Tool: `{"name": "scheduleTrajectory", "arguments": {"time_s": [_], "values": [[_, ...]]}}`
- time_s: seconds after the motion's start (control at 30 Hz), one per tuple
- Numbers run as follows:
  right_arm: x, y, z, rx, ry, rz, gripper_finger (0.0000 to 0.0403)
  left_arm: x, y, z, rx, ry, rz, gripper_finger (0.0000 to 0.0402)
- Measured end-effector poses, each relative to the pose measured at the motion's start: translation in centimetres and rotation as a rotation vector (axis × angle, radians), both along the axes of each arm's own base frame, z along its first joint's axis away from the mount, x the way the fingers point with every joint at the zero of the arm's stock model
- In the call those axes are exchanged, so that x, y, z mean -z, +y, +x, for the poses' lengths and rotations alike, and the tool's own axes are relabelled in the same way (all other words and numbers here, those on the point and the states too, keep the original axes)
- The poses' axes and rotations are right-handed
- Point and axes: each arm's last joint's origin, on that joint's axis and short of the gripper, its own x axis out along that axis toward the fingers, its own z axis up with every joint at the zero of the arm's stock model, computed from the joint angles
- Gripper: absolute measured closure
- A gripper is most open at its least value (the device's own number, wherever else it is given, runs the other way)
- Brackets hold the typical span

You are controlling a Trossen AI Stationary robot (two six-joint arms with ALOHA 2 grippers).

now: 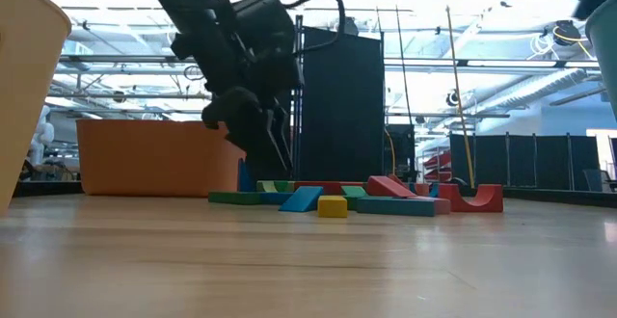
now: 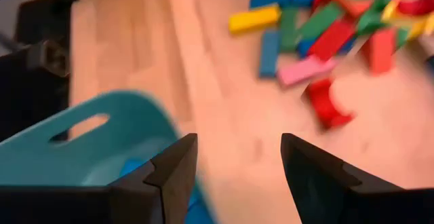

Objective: Sort blocks by size
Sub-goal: Put the blue rectangular block into the blue bin

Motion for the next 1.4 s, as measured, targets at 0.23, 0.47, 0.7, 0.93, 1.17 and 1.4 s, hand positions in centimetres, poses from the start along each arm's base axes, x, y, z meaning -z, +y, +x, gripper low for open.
{"name": "scheduleTrajectory", "arguments": {"time_s": [0.23,0.47,0.7,0.93,1.17,1.4], "values": [[-0.3,-0.9,0.9,0.045,-0.089,-0.147,0.0204,1.0,0.0,0.2,0.048,0.049,0.006,0.0189],[-0.3,-1.6,1.7,0.086,-0.110,-0.202,0.0204,2.0,0.3,0.3,0.044,0.079,0.006,0.0189],[0.5,-1.3,2.9,0.067,-0.091,-0.244,0.0204,2.2,1.0,0.5,0.001,0.073,0.041,0.0189],[1.3,-1.0,3.7,0.066,-0.059,-0.280,0.0204,1.1,1.2,1.2,-0.007,0.042,0.060,0.0189],[1.5,-1.0,3.9,0.059,-0.047,-0.296,0.0204,1.3,2.6,0.8,-0.046,0.074,0.053,0.0189],[1.5,-1.0,4.0,0.056,-0.049,-0.297,0.0204,1.6,3.4,0.6,-0.061,0.090,0.034,0.0189]]}}
